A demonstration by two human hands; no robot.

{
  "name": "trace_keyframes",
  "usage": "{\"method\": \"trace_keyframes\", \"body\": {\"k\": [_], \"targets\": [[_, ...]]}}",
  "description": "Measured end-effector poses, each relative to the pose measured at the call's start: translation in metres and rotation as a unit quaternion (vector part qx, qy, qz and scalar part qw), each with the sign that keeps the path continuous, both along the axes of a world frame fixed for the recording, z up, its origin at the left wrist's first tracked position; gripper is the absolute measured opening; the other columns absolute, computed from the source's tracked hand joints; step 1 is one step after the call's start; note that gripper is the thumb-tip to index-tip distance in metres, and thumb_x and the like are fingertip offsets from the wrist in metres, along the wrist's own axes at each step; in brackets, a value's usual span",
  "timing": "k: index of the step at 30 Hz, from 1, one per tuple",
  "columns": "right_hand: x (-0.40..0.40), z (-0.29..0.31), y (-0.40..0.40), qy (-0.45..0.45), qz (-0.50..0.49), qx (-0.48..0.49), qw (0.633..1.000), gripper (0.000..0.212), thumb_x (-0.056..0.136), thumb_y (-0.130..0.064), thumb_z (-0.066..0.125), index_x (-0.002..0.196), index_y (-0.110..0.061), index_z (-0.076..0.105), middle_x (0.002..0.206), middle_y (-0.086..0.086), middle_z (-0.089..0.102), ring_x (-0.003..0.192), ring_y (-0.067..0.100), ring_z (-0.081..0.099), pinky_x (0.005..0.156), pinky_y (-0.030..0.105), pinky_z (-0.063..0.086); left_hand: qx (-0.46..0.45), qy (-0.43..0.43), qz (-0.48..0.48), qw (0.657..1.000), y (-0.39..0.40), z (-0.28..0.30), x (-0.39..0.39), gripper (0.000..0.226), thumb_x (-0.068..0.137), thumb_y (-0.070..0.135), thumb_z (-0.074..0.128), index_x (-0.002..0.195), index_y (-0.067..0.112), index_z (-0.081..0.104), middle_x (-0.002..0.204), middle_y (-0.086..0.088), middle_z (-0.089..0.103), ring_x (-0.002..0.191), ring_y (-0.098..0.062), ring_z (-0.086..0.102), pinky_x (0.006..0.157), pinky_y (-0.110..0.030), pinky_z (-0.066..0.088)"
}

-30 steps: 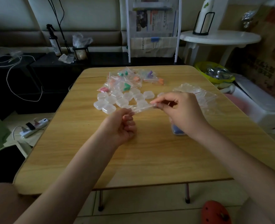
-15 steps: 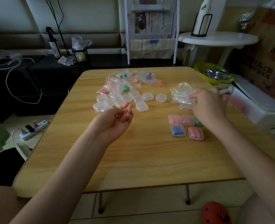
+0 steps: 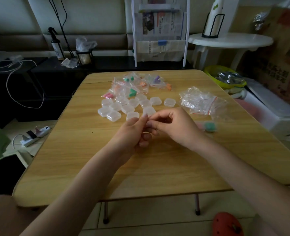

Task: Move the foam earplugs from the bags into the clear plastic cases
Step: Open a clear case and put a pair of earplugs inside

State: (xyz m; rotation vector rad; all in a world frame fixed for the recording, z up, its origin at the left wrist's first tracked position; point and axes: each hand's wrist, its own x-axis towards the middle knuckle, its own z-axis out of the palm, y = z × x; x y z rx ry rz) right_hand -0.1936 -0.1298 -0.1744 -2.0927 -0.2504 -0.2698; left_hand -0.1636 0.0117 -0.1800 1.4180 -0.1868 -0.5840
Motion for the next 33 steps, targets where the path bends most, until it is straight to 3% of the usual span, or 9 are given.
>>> {"method": "trace_keyframes", "body": {"k": [2, 4, 7, 12, 19, 22, 27, 29, 33], "targets": [[0.002, -0.002, -0.002, -0.007, -0.015, -0.008, 1.000, 0.008, 0.082, -0.020, 0.071, 0.088, -0.015, 0.075, 0.079, -0.005, 0.073, 0.079, 0.002, 0.067, 0.080, 0.022, 0.053, 0.069, -0.058, 0.027, 0.996, 0.000, 0.000, 0.002, 0.033, 0.101, 0.038, 0.035, 0.098, 0.010, 0.053, 0.063, -0.001, 0.060, 0.045, -0.006, 0.043, 0.039, -0.018, 0.032], [0.004, -0.003, -0.005, -0.016, -0.046, 0.013, 0.999, 0.006, 0.082, -0.020, 0.072, 0.086, -0.016, 0.071, 0.083, -0.002, 0.073, 0.081, 0.008, 0.068, 0.080, 0.030, 0.055, 0.201, -0.219, 0.087, 0.951, 0.004, -0.001, 0.009, 0.029, 0.100, 0.039, 0.036, 0.103, 0.014, 0.050, 0.064, 0.001, 0.062, 0.047, -0.007, 0.049, 0.044, -0.022, 0.035], [0.005, -0.005, -0.010, -0.026, -0.088, 0.047, 0.995, 0.009, 0.085, -0.012, 0.069, 0.082, -0.015, 0.061, 0.082, 0.005, 0.073, 0.079, 0.019, 0.070, 0.074, 0.037, 0.057, 0.443, -0.451, 0.110, 0.767, 0.021, -0.004, 0.025, 0.036, 0.098, 0.038, 0.042, 0.129, 0.021, 0.043, 0.098, -0.004, 0.065, 0.079, -0.018, 0.063, 0.056, -0.027, 0.040], [0.005, -0.006, -0.009, -0.003, -0.047, 0.046, 0.998, 0.021, 0.090, 0.000, 0.055, 0.103, -0.013, 0.064, 0.091, 0.003, 0.064, 0.076, 0.017, 0.067, 0.066, 0.022, 0.054, 0.583, -0.426, 0.028, 0.691, 0.020, -0.012, 0.031, 0.057, 0.099, 0.038, 0.038, 0.150, 0.031, 0.013, 0.133, -0.010, 0.042, 0.104, -0.032, 0.057, 0.067, -0.034, 0.042], [0.004, -0.008, -0.003, 0.027, -0.066, -0.023, 0.997, 0.039, 0.085, -0.001, 0.044, 0.062, -0.029, 0.058, 0.073, 0.005, 0.065, 0.076, 0.032, 0.062, 0.072, 0.043, 0.051, 0.499, -0.393, 0.084, 0.768, 0.023, -0.012, 0.029, 0.044, 0.088, 0.038, 0.061, 0.127, 0.021, 0.048, 0.129, -0.008, 0.043, 0.104, -0.031, 0.057, 0.077, -0.033, 0.041], [0.004, -0.006, -0.004, 0.033, -0.079, -0.005, 0.996, 0.037, 0.080, -0.001, 0.040, 0.054, -0.022, 0.057, 0.057, -0.008, 0.057, 0.061, 0.010, 0.054, 0.063, 0.034, 0.043, 0.447, -0.416, 0.097, 0.786, 0.022, -0.010, 0.025, 0.046, 0.081, 0.036, 0.070, 0.120, 0.020, 0.053, 0.127, -0.004, 0.051, 0.106, -0.023, 0.056, 0.078, -0.025, 0.037], [0.004, -0.004, -0.005, 0.023, -0.100, -0.002, 0.995, 0.023, 0.093, -0.035, 0.047, 0.089, -0.021, 0.064, 0.059, -0.012, 0.050, 0.055, 0.004, 0.044, 0.056, 0.026, 0.034, 0.354, -0.502, 0.118, 0.780, 0.014, -0.004, 0.016, 0.045, 0.074, 0.030, 0.078, 0.112, 0.017, 0.057, 0.112, 0.006, 0.065, 0.102, -0.011, 0.059, 0.074, -0.012, 0.031], [0.004, -0.005, -0.007, 0.019, -0.104, -0.052, 0.993, 0.026, 0.091, -0.043, 0.057, 0.106, -0.023, 0.061, 0.067, -0.004, 0.046, 0.059, 0.008, 0.043, 0.056, 0.026, 0.034, 0.333, -0.526, 0.110, 0.775, 0.012, -0.003, 0.012, 0.044, 0.073, 0.028, 0.078, 0.111, 0.017, 0.058, 0.111, 0.007, 0.064, 0.087, -0.009, 0.058, 0.071, -0.011, 0.030], [0.003, -0.005, -0.007, 0.026, -0.095, -0.085, 0.991, 0.039, 0.082, -0.054, 0.062, 0.107, -0.024, 0.060, 0.065, -0.009, 0.038, 0.056, 0.005, 0.036, 0.049, 0.017, 0.029, 0.305, -0.545, 0.106, 0.774, 0.011, -0.004, 0.009, 0.041, 0.073, 0.021, 0.075, 0.111, 0.017, 0.061, 0.111, 0.005, 0.064, 0.064, -0.002, 0.042, 0.057, -0.012, 0.031]]}}
